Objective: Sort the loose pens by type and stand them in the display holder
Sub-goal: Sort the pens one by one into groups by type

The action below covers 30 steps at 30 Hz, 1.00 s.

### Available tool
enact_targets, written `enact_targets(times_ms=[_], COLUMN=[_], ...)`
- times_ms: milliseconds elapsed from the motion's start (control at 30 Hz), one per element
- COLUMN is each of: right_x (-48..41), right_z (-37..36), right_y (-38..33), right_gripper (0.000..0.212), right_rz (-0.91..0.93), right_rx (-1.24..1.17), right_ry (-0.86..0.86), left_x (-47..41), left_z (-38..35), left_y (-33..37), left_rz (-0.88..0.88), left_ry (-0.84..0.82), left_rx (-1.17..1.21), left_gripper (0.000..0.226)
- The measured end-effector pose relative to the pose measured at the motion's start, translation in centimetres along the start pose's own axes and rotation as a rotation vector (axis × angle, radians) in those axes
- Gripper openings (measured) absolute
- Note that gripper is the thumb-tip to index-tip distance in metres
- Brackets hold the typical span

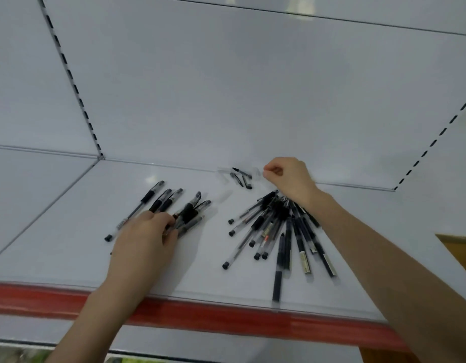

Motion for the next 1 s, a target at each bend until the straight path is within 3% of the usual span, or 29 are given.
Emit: enact_targets(times_ms=[300, 500, 700, 867, 1000], right_x=[-2.8, -2.5, -1.7, 0.8, 3.4], right_z=[-3.6, -3.9, -0.7, 3.7, 5.9], right_y=[0.6, 0.5, 1.1, 2.5, 4.2], right_gripper=[0.032, 0.023, 0.018, 0.012, 0.007], right_rz=[-0.089, -0.137, -0.157, -0.166, -0.204], right_rx=[0.233, 0.302, 0.024, -0.182, -0.279], right_ry=[-0.205, -0.266, -0.030, 0.172, 0.258], left_x=[0.5, 0.0, -0.3, 0.0, -1.1], left_z=[0.5, 0.6, 0.0, -2.4, -4.6], left_y=[-0.6, -0.1, 3.0, 7.3, 10.0], left_rz=[-0.024, -0.047, -0.185, -0.324, -0.362], left_ry=[0.038, 0.060, 0.016, -0.142, -0.214], left_rx=[0.020, 0.045, 0.119, 0.194, 0.097], left_gripper=[0.018, 0.020, 0.013, 0.014, 0.021])
Point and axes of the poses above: each hand's wrist, its own x-axis away from the middle knuckle, its own z-axis out of the back of the hand, y = z × x, the point moved 9 cm from there along -x, towards the middle knuckle, and after that the axes turned 8 degrees about z, right-handed, at the moved point
